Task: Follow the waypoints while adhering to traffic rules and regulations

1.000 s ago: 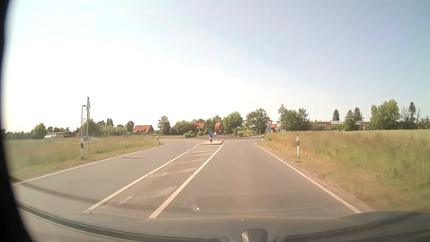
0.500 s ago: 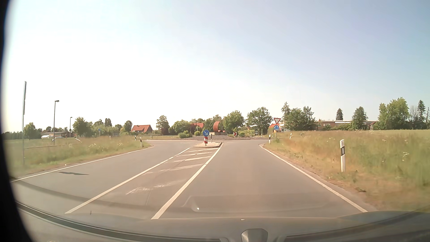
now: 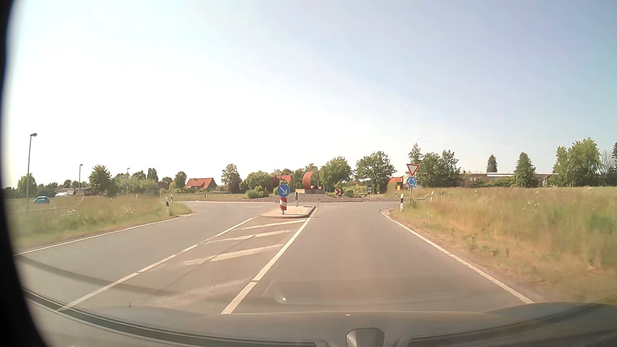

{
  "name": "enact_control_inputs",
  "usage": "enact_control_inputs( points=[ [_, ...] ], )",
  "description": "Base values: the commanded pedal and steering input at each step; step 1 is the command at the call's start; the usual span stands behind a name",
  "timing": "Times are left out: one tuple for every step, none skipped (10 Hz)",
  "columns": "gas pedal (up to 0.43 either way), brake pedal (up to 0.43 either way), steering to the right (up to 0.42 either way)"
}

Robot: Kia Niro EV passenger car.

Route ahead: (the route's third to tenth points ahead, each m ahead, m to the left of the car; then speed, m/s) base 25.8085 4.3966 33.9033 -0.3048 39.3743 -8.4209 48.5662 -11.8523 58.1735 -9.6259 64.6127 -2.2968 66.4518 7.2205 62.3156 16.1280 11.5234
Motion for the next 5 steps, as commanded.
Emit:
enact_control_inputs(
  points=[
    [0.0, 0.006, 0.009],
    [0.0, 0.006, 0.01],
    [0.0, 0.006, 0.01],
    [0.0, 0.006, 0.011],
    [0.0, 0.018, 0.011]
  ],
)
